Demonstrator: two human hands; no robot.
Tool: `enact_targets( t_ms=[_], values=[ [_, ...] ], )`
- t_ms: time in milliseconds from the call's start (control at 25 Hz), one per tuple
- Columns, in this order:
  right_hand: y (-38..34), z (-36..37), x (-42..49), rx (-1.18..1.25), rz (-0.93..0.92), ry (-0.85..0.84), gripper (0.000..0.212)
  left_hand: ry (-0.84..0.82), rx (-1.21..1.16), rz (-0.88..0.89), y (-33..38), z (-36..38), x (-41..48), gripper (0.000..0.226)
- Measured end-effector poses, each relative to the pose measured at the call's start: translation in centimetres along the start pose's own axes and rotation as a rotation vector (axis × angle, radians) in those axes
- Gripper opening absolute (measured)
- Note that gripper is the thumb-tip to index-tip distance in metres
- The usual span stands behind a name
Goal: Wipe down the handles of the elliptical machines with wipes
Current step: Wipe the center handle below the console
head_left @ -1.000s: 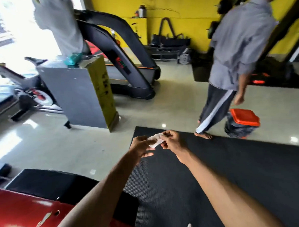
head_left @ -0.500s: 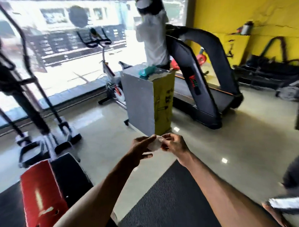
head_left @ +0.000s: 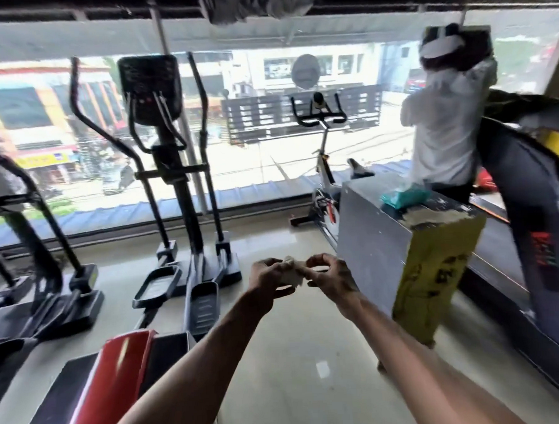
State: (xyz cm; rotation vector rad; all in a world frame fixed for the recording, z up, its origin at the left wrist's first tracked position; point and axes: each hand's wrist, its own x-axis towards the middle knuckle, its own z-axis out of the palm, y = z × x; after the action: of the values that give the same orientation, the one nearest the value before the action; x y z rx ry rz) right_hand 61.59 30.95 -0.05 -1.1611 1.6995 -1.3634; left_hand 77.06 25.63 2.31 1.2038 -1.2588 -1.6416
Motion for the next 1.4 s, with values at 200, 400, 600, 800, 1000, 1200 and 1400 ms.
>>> enact_targets(
  t_ms=[200,400,600,800,1000,1200,1400],
  values=[
    [-2.3,2.5,13.5,-0.142,-0.208,-0.206,0.033,0.185,0.024,0.074,4.8,-0.3,11.0,0.006],
    [-5.7,5.5,29.0,-0.088,-0.33,-0.261,0.043,0.37,0.053,0.149,11.9,-0.9,22.1,0.008],
    [-11.1,10.7,42.7,-0.086,-0.445,-0.339,0.032,0.525,0.018,0.251,19.7,-4.5,32.5,0.009],
    [-14.2,18.0,54.8,-0.076,-0.549,-0.292,0.034,0.652,0.001,0.293,24.2,-9.8,43.6,0.003],
    [-16.7,27.9,69.0,-0.052,-0.542,-0.223,0.033,0.755,0.048,0.391,28.6,-18.8,57.5,0.016],
    [-20.0,35.3,81.2,-0.04,-0.541,-0.129,0.014,0.812,0.039,0.351,34.0,-26.0,69.5,0.016],
    [-23.4,43.4,92.4,0.019,-0.557,-0.109,0.023,0.847,0.049,0.341,38.3,-32.1,80.3,0.01]
  ],
)
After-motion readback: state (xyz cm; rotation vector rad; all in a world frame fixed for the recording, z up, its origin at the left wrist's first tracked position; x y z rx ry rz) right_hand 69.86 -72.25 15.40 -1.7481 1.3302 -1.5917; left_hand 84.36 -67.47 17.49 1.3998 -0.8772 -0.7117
